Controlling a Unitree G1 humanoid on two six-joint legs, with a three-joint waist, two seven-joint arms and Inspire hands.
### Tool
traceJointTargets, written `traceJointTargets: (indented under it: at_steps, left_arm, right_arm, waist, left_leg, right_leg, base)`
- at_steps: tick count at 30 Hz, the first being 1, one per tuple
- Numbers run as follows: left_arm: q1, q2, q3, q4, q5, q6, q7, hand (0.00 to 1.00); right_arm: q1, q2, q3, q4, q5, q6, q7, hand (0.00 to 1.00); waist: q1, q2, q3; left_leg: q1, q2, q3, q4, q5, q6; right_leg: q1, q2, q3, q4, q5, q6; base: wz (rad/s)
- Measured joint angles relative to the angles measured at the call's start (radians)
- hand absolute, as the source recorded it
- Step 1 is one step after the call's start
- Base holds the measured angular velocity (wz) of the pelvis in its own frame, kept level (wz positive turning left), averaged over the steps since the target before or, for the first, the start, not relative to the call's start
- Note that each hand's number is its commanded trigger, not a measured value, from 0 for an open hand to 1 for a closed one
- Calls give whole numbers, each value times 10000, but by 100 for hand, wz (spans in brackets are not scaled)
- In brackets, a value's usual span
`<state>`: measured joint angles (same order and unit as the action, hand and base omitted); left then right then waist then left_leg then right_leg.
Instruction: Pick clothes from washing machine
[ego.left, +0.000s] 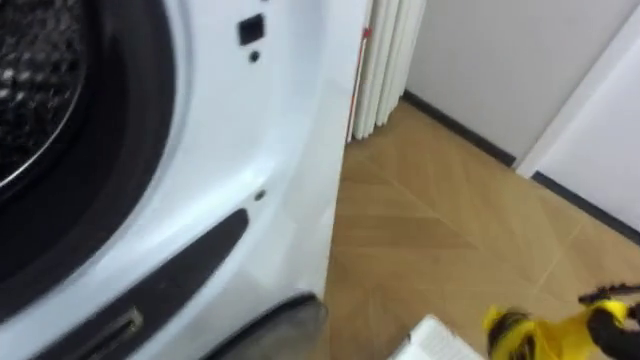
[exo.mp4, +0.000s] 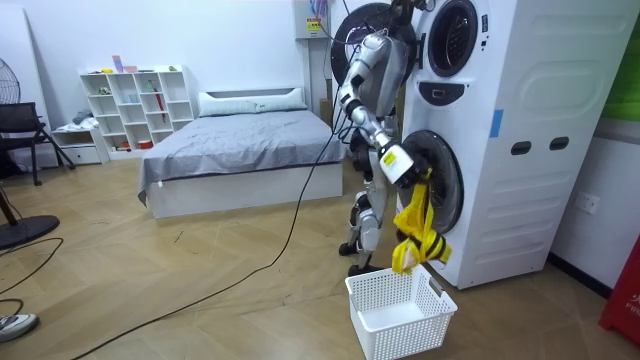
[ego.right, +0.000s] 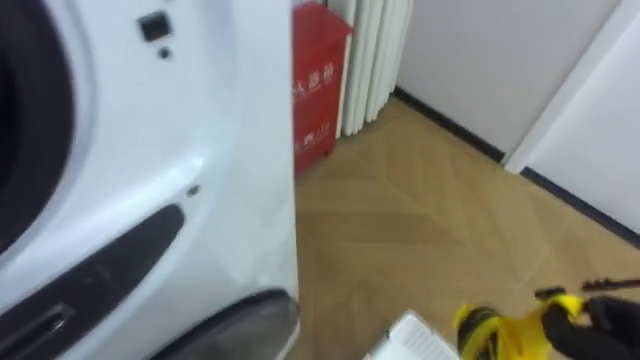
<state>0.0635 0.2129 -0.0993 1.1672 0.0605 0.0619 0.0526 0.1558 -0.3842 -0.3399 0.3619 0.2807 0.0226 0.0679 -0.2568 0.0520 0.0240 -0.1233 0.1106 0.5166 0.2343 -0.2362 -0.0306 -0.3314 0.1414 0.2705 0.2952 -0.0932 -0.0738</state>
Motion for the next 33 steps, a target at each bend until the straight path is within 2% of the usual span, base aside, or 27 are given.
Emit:
traceJointTargets:
  at_steps: [1, 3, 6, 10, 13, 18, 20, 29, 33]
  left_arm:
    - [-109, -63, -115, -2, -240, -46, -69, 0]
    - [-230, -59, -261, -15, -527, -143, -222, 0]
    - [-287, -43, -255, -21, -723, -384, -227, 0]
    - [-524, -42, -433, 136, -1175, -569, -192, 0]
    - [-558, -63, -678, 213, -1479, -662, -206, 0]
    - [-644, -62, -702, 282, -1674, -743, -172, 0]
    - [-684, -62, -701, 215, -1678, -774, -127, 0]
    - [-714, -62, -706, 136, -1703, -798, -117, 0]
    - [-714, -62, -710, 137, -1809, -830, -116, 0]
  right_arm:
    - [-137, 0, 139, 107, 30, -68, -53, 100]
    - [-327, 3, 365, 226, 92, -144, -334, 100]
    - [-620, 4, 861, 381, 275, -368, -785, 100]
    - [-1081, 4, 1196, 1315, 289, -713, -1215, 100]
    - [-1129, 42, 1248, 1834, 289, -811, -1386, 100]
    - [-1418, 162, 1608, 2796, 310, -984, -1607, 100]
    - [-1410, 265, 1631, 2916, 332, -985, -1630, 1]
    - [-1416, 351, 1705, 2932, 892, -1157, -1871, 0]
    - [-1409, 351, 1708, 2932, 936, -1178, -1885, 0]
  waist:
    - [-31, 179, -26]
    - [-2, 336, -30]
    - [48, 367, -34]
    - [72, 490, -79]
    - [124, 674, -109]
    - [188, 729, -120]
    - [186, 744, -123]
    - [224, 749, -123]
    - [204, 754, -123]
  left_leg:
    - [-223, -28, 2, 20, 29, 30]
    - [-443, -79, 6, 33, 98, 59]
    - [-779, -187, -52, 22, 271, 92]
    - [-1074, -199, -165, 30, 349, 124]
    - [-1172, -239, -263, 22, 378, 160]
    - [-1374, -366, -275, -125, 518, 211]
    - [-1478, -374, -293, -122, 540, 229]
    - [-1515, -398, -308, -104, 566, 236]
    - [-1495, -499, -548, -121, 623, 256]
  right_leg:
    - [-249, -20, 10, 76, 4, 22]
    - [-559, -43, 26, 243, -3, 38]
    - [-1008, -81, 96, 512, -21, 54]
    - [-1256, -150, -69, 488, 38, 54]
    - [-1345, -211, -149, 506, 36, 55]
    - [-1677, -286, -171, 683, 14, 75]
    - [-1765, -322, -267, 692, 13, 75]
    - [-1777, -391, -381, 734, -39, 84]
    - [-1773, -494, -535, 909, -181, 66]
  base:
    - [-7]
    - [0]
    - [1]
    - [12]
    - [10]
    - [4]
    - [13]
    - [4]
    - [14]
